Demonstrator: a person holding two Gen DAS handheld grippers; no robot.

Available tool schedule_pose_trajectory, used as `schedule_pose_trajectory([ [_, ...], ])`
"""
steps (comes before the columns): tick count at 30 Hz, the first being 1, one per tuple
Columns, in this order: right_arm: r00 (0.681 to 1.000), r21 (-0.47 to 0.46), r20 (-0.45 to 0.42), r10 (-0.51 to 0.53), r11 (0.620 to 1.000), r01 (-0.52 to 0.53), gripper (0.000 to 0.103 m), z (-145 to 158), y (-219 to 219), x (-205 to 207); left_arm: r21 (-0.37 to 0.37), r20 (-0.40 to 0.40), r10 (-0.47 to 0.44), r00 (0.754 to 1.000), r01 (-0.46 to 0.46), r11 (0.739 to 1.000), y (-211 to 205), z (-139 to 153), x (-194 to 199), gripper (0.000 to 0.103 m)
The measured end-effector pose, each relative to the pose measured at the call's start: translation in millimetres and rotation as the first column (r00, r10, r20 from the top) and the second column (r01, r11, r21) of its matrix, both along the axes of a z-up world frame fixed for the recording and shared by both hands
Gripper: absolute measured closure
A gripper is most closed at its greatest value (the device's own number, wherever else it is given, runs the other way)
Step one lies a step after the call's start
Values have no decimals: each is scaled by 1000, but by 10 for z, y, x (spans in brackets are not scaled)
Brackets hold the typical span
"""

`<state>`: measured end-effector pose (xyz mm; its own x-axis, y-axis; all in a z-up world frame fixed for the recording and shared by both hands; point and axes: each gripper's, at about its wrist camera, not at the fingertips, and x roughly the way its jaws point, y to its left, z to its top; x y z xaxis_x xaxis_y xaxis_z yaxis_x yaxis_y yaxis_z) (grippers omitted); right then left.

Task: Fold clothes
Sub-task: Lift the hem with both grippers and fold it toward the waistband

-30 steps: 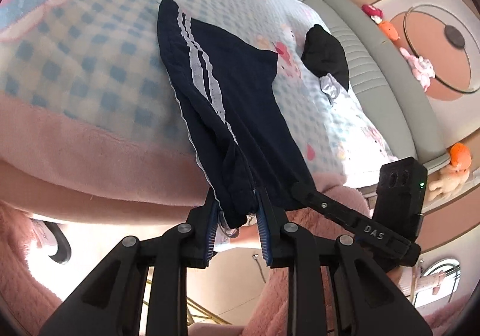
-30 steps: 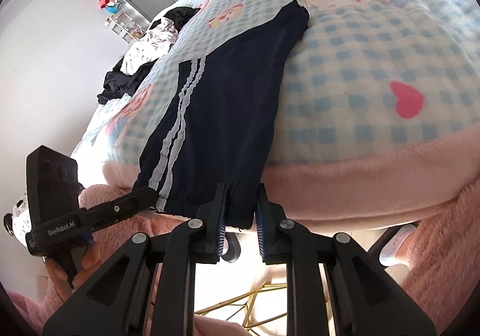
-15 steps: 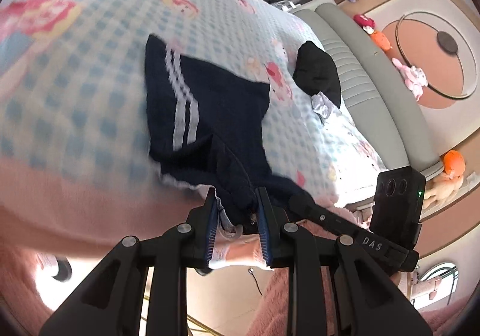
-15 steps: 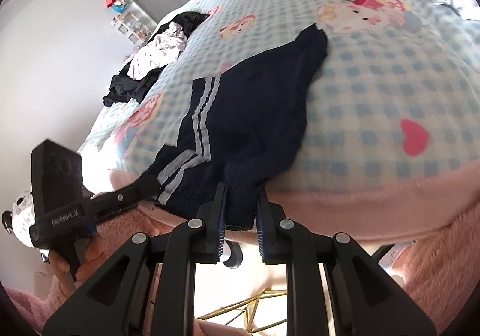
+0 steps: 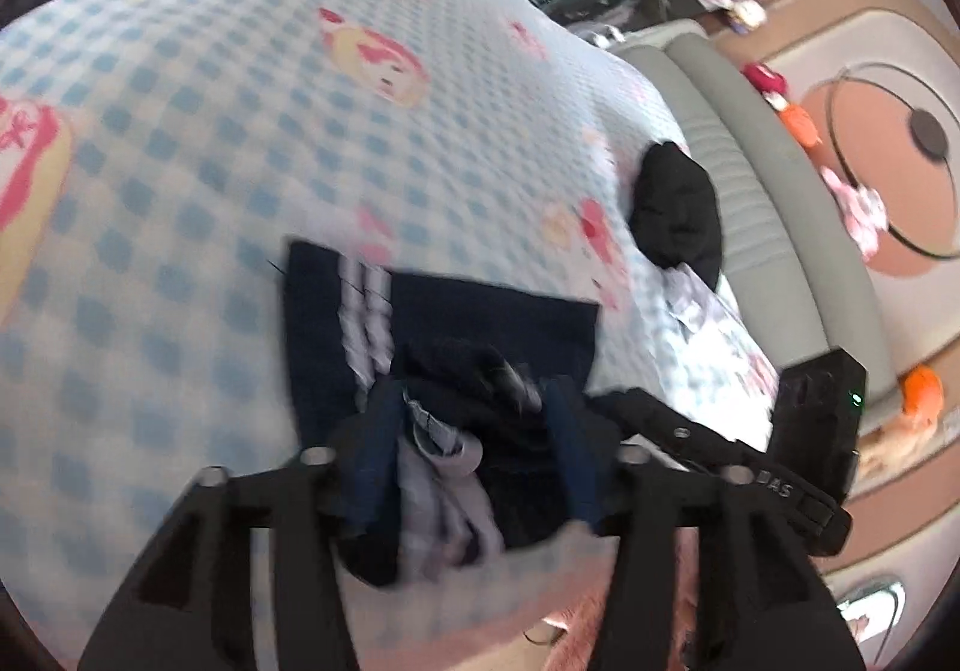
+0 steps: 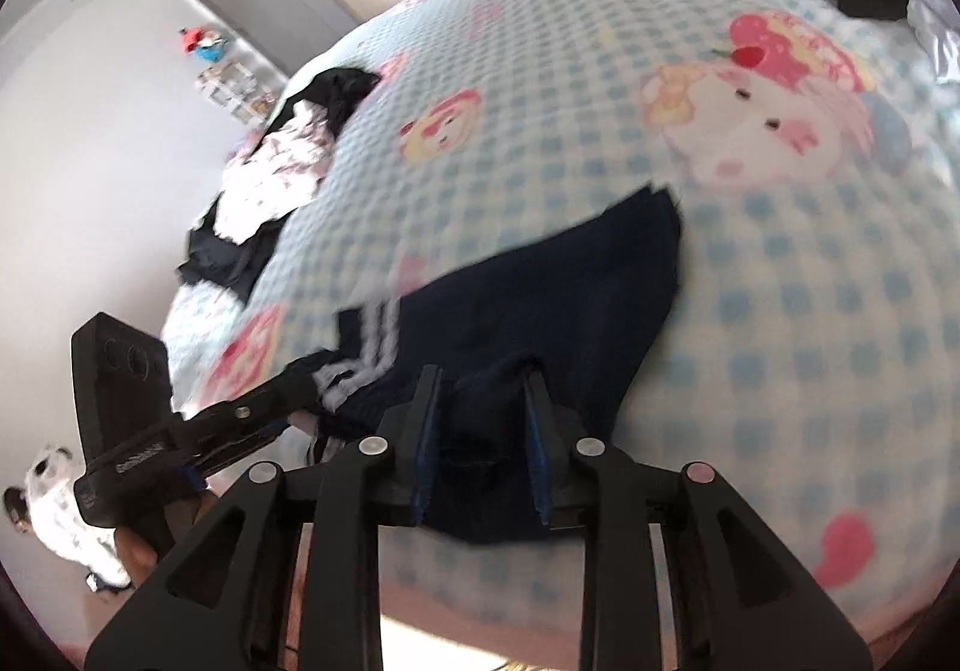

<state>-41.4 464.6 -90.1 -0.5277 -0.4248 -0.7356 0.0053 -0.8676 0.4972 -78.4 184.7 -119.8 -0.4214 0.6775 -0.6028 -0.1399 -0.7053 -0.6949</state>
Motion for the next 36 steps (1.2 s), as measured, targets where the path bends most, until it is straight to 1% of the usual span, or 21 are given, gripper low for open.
schedule_pose_trajectory([
  [1, 1000, 12, -9, -15, 1000, 15, 74, 17, 28, -19, 1, -6, 13, 1000, -13, 1000, -48, -16, -21, 49],
  [2, 999, 17, -18, -29, 999, 30, 66, 31, 67, -27, -9, -15, 18, 1000, -18, 1000, -68, -27, -28, 49],
  [3, 999, 24, -25, -45, 999, 45, 55, 42, 108, -22, -37, -29, 11, 1000, -12, 999, -41, -29, -11, 48],
  [6, 998, 60, -33, -55, 997, 57, 54, 23, 164, 36, -120, -68, -14, 998, 6, 993, 39, -34, 39, 48],
  [9, 1000, 132, -30, 8, 991, -4, 54, -10, 35, 104, -202, -106, -41, 994, 19, 979, 120, -39, 89, 48],
  [12, 995, 237, -37, 95, 968, -83, 54, -21, -195, 131, -284, -141, -72, 987, 29, 958, 200, -44, 139, 48],
  [14, 992, 294, -30, 125, 949, -111, 54, -50, -305, 97, -310, -160, -89, 983, 36, 950, 242, -40, 132, 48],
  [16, 990, 348, -29, 136, 930, -118, 55, -79, -383, 23, -331, -210, -99, 973, 25, 943, 261, 12, 135, 48],
  [17, 990, 363, -36, 134, 925, -112, 55, -85, -389, -14, -342, -223, -106, 969, 24, 939, 279, 29, 126, 48],
  [19, 991, 383, -41, 126, 918, -101, 55, -99, -375, -89, -364, -217, -126, 968, 40, 931, 316, 20, 62, 48],
  [22, 991, 382, -9, 137, 916, -123, 55, -168, -375, -221, -345, -188, -156, 970, 83, 935, 339, -50, -47, 48],
  [25, 986, 374, 24, 163, 914, -160, 54, -240, -398, -319, -313, -183, -179, 967, 115, 943, 359, -78, -89, 50],
  [26, 985, 369, 30, 172, 913, -171, 55, -258, -414, -332, -316, -175, -195, 965, 133, 939, 374, -92, -98, 50],
  [27, 983, 364, 34, 180, 914, -180, 60, -272, -430, -341, -319, -167, -211, 963, 150, 936, 389, -108, -106, 52],
  [28, 982, 362, 34, 187, 913, -187, 65, -282, -447, -347, -308, -152, -228, 962, 173, 936, 398, -132, -118, 56],
  [29, 981, 362, 28, 192, 913, -189, 76, -284, -460, -351, -275, -129, -246, 961, 204, 940, 397, -167, -137, 62],
  [30, 980, 361, 20, 196, 913, -190, 82, -285, -471, -355, -248, -106, -254, 961, 222, 943, 385, -203, -159, 63],
  [31, 980, 361, 15, 198, 913, -190, 84, -286, -478, -362, -238, -83, -237, 968, 211, 948, 352, -241, -186, 74],
  [32, 980, 357, 11, 198, 915, -189, 88, -286, -483, -369, -232, -69, -216, 974, 195, 953, 321, -270, -206, 81],
  [34, 980, 331, -10, 198, 926, -183, 90, -253, -476, -368, -203, -74, -188, 979, 169, 964, 258, -271, -213, 85],
  [36, 981, 314, -41, 190, 934, -168, 90, -176, -474, -351, -195, -117, -159, 980, 135, 972, 220, -176, -175, 87],
])
